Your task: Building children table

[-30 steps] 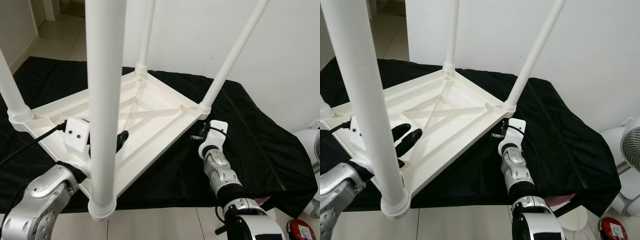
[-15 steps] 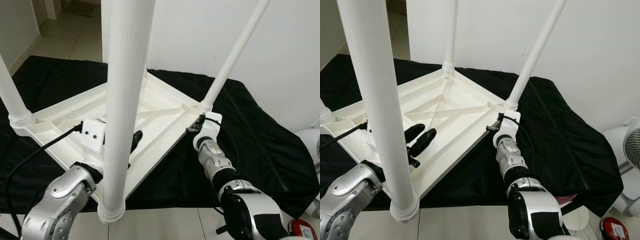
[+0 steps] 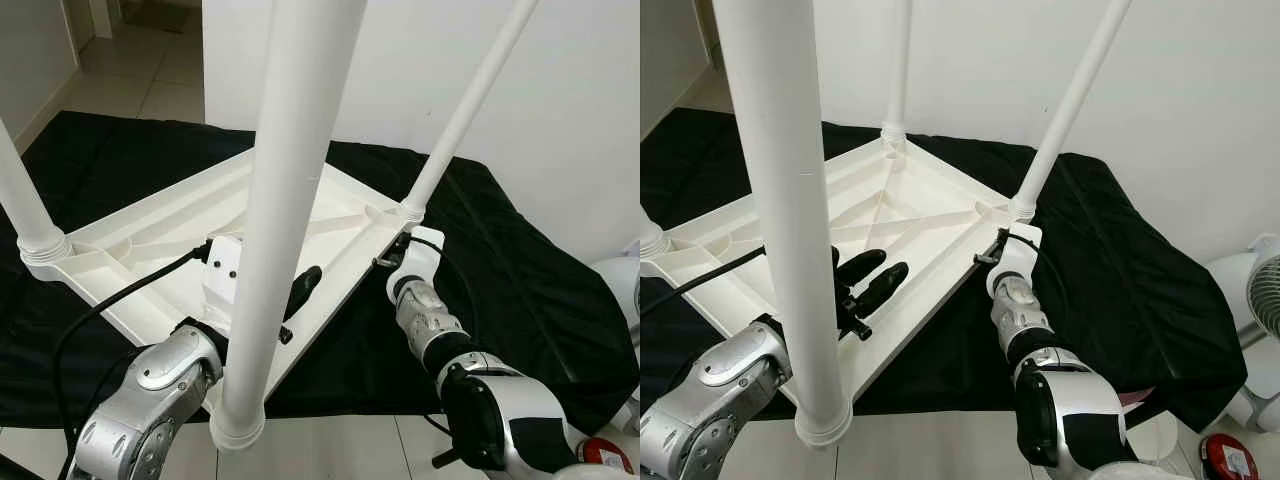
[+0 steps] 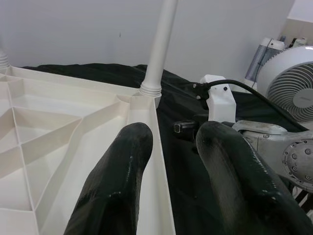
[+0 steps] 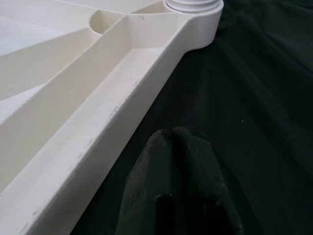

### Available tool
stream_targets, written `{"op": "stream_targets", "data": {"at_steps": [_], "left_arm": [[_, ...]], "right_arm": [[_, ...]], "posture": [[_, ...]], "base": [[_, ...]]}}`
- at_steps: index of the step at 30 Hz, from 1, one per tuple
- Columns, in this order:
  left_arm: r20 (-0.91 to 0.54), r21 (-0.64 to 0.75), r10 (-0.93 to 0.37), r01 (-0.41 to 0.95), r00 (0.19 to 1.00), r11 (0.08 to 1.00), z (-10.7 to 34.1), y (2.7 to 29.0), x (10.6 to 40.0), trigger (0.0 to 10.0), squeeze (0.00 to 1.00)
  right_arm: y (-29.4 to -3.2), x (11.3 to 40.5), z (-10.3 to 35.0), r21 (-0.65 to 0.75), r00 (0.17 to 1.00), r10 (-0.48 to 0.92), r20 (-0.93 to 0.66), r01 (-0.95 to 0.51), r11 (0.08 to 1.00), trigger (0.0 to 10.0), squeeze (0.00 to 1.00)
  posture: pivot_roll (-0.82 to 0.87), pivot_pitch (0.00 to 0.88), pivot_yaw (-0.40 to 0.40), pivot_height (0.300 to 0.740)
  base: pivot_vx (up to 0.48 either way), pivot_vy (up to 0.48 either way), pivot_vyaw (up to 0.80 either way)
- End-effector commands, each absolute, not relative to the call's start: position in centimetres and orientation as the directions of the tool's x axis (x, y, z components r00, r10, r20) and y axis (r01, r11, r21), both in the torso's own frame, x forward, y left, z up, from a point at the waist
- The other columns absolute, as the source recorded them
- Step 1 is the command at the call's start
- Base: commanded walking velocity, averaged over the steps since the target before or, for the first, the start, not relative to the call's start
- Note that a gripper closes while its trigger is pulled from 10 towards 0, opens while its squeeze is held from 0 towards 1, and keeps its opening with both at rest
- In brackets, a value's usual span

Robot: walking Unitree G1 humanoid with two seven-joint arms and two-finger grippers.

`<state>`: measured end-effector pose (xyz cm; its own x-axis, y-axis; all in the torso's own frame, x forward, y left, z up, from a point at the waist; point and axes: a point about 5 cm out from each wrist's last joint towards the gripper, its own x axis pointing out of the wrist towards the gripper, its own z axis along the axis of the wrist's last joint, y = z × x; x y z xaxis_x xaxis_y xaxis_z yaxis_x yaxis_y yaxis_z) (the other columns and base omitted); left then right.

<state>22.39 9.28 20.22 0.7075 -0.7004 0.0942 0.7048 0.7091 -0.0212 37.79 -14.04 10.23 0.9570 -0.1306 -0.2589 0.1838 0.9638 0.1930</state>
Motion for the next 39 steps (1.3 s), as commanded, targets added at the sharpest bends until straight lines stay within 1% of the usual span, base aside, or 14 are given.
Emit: {"op": "stream_targets", "data": {"at_steps": [1,6,8,13,18,19,22,23,26,32,36,38,39], "left_arm": [[0.087,-0.013,-0.733,0.737,0.674,0.676,20.3,8.6,21.9,10.0,0.0],[0.081,-0.012,-0.736,0.739,0.672,0.673,20.2,8.5,21.7,10.0,0.0],[0.082,-0.016,-0.737,0.741,0.671,0.672,20.3,8.5,21.5,10.0,0.0],[0.085,-0.007,-0.741,0.745,0.666,0.668,20.5,8.3,21.4,10.0,0.0],[0.085,0.004,-0.756,0.758,0.649,0.652,20.9,8.0,21.4,10.0,0.0],[0.085,0.004,-0.756,0.758,0.649,0.652,20.9,8.0,21.4,10.0,0.0],[0.084,0.018,-0.782,0.784,0.618,0.621,21.2,7.6,21.4,10.0,0.0],[0.084,0.018,-0.782,0.784,0.618,0.621,21.2,7.6,21.4,10.0,0.0],[0.082,0.023,-0.796,0.798,0.599,0.603,21.4,7.2,21.3,10.0,0.0],[0.087,0.017,-0.798,0.8,0.597,0.6,21.6,7.1,21.1,10.0,0.0],[0.091,0.005,-0.793,0.797,0.602,0.605,21.8,7.0,20.9,10.0,0.0],[0.091,0.005,-0.793,0.797,0.602,0.605,21.8,7.0,20.9,10.0,0.0],[0.092,0.002,-0.791,0.794,0.605,0.608,21.8,7.0,20.9,10.0,0.0]], "right_arm": [[-14.7,37.9,10.3,0.201,0.95,-0.154,-0.27,0.213,0.956,10.0,0.0],[-14.5,37.8,10.1,0.212,0.95,-0.134,-0.281,0.198,0.957,10.0,0.0],[-14.1,37.8,10.0,0.228,0.955,-0.09,-0.284,0.159,0.961,10.0,0.0],[-13.7,37.9,10.0,0.232,0.959,-0.049,-0.279,0.116,0.966,10.0,0.0],[-12.9,37.9,10.1,0.249,0.962,0.047,-0.269,0.022,0.968,10.0,0.0],[-12.9,37.9,10.1,0.249,0.962,0.047,-0.269,0.022,0.968,10.0,0.0],[-12.1,38.0,10.2,0.252,0.955,0.13,-0.268,-0.061,0.966,10.0,0.0],[-12.1,38.0,10.2,0.252,0.955,0.13,-0.268,-0.061,0.966,10.0,0.0],[-11.6,37.9,10.2,0.266,0.944,0.191,-0.27,-0.118,0.957,10.0,0.0],[-11.3,37.9,10.2,0.264,0.935,0.227,-0.271,-0.154,0.952,10.0,0.0],[-10.2,38.2,11.0,0.261,0.927,0.285,-0.243,-0.22,0.94,10.0,0.0],[-10.2,38.2,11.0,0.261,0.927,0.285,-0.243,-0.22,0.94,10.0,0.0],[-9.8,38.2,11.2,0.269,0.923,0.308,-0.232,-0.243,0.932,10.0,0.0]], "posture": [[0.13,0.0,-0.144,0.74],[0.14,0.0,-0.145,0.74],[0.14,0.0,-0.146,0.74],[0.14,0.013,-0.147,0.74],[0.14,0.026,-0.144,0.74],[0.14,0.026,-0.144,0.74],[0.14,0.046,-0.14,0.74],[0.14,0.046,-0.14,0.74],[0.14,0.053,-0.14,0.74],[0.14,0.063,-0.134,0.74],[0.15,0.067,-0.136,0.74],[0.15,0.067,-0.136,0.74],[0.15,0.069,-0.138,0.74]], "base": [[0.0,0.0,0.0],[0.0,0.0,0.0],[0.0,0.0,0.0],[0.0,0.0,0.0],[0.0,0.0,0.0],[0.0,0.0,0.0],[0.0,0.0,0.0],[0.0,0.0,0.0],[0.0,0.0,0.0],[0.0,0.0,0.0],[0.0,0.0,0.0],[0.0,0.0,0.0],[0.0,0.0,0.0]]}}
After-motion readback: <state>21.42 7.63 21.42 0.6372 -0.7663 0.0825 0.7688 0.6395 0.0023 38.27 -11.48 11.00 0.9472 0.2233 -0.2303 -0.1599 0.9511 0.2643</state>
